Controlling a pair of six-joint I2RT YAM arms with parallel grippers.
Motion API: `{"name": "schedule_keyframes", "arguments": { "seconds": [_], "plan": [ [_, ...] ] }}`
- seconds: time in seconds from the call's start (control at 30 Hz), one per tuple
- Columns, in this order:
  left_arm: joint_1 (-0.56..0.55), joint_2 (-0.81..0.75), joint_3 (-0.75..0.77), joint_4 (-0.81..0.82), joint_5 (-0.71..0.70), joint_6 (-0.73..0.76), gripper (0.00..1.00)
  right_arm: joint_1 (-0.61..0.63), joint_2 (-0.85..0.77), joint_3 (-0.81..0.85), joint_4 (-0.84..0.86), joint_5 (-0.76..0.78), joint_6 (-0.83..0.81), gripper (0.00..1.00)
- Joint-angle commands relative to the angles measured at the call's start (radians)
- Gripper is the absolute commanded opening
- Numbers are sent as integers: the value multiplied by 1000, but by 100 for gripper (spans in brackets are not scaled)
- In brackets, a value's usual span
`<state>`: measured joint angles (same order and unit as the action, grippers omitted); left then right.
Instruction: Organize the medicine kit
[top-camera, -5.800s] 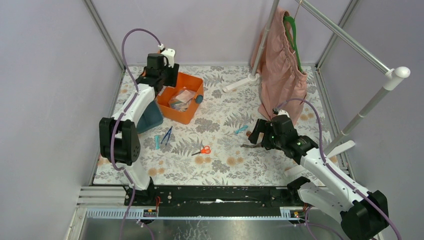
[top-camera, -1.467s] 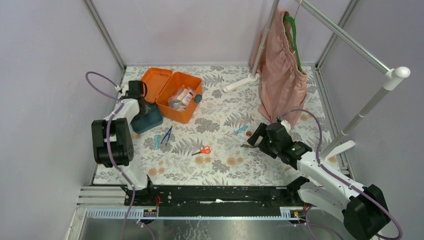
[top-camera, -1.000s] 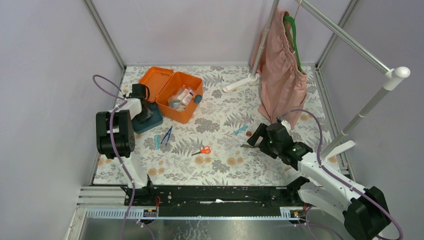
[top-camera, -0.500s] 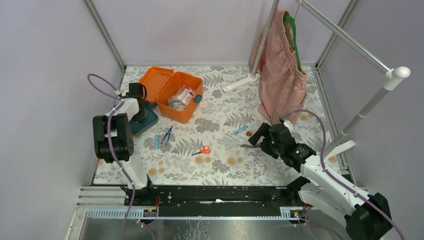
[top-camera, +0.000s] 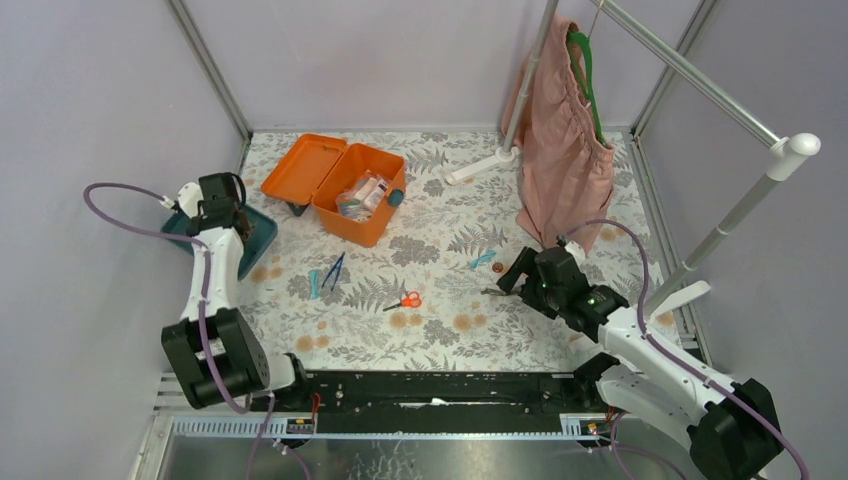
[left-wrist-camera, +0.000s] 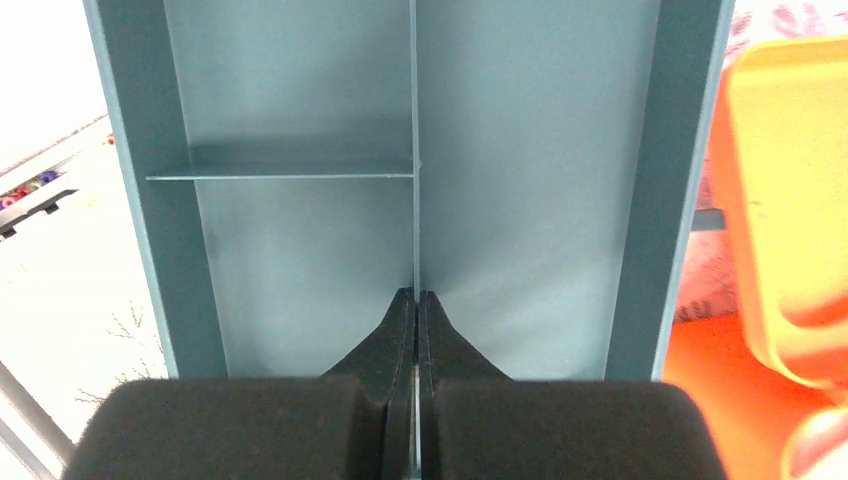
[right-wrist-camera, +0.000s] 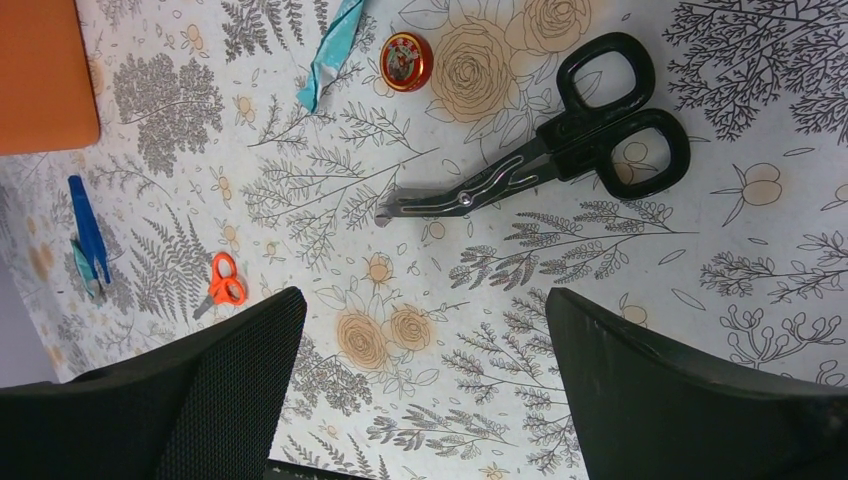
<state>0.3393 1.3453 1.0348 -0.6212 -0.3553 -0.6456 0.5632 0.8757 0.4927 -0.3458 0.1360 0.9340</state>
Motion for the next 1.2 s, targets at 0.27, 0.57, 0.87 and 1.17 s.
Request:
{"name": "schedule_keyframes", "arguments": {
  "seconds": [0.27,0.57,0.87,1.17],
  "plan": [
    [-379,-264,78,-73,53,-14,0,7,-76,77,-26,32,-182,100],
    [-1130,-179,199,-144,-234,-173,0,5,-170,111,-68,83,-261,100],
    [-1287,122,292,60,-136,124,0,6,-186,121,-123,91,-222,100],
    [-1144,362,353,163,-3,268,0,6,-228,78,-118,46,-179,100]
  ]
}}
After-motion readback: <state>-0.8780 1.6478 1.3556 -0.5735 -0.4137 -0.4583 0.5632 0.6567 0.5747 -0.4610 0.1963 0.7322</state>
